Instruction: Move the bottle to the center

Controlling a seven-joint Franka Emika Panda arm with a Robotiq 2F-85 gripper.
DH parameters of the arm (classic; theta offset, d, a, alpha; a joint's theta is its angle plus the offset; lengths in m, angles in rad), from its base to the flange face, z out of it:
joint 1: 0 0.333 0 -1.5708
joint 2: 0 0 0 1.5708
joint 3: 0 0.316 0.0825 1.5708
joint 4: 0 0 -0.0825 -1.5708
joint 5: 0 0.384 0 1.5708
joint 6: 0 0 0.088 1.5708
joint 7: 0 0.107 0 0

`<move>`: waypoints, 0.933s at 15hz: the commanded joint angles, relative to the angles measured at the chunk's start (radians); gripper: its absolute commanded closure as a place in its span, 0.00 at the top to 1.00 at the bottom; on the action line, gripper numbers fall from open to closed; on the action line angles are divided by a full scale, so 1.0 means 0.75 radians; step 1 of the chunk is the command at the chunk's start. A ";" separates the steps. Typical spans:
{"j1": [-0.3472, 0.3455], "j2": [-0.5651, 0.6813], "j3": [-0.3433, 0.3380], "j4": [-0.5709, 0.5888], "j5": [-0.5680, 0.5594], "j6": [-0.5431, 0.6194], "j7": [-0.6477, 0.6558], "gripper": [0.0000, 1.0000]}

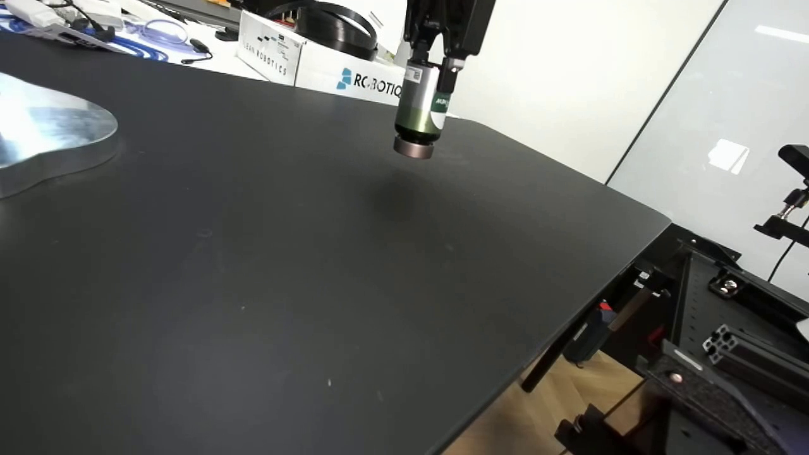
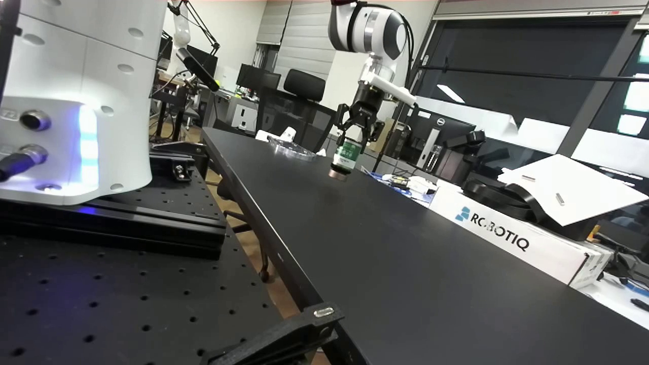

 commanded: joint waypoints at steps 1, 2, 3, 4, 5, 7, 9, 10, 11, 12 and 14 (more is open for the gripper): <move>-0.045 -0.199 -0.001 -0.308 0.076 0.215 -0.065 0.45; -0.052 -0.223 -0.003 -0.358 0.096 0.270 -0.078 0.45; -0.058 -0.243 -0.003 -0.400 0.120 0.313 -0.100 0.45; -0.059 -0.258 -0.009 -0.434 0.132 0.344 -0.111 0.45; -0.063 -0.270 -0.011 -0.461 0.155 0.367 -0.130 0.45; -0.057 -0.284 -0.025 -0.501 0.167 0.395 -0.144 0.45; -0.049 -0.284 -0.037 -0.519 0.165 0.407 -0.146 0.45; -0.048 -0.279 -0.041 -0.522 0.161 0.407 -0.146 0.45; -0.045 -0.270 -0.047 -0.520 0.151 0.401 -0.139 0.45; -0.043 -0.265 -0.051 -0.520 0.143 0.396 -0.134 0.45; -0.039 -0.256 -0.057 -0.520 0.131 0.387 -0.128 0.45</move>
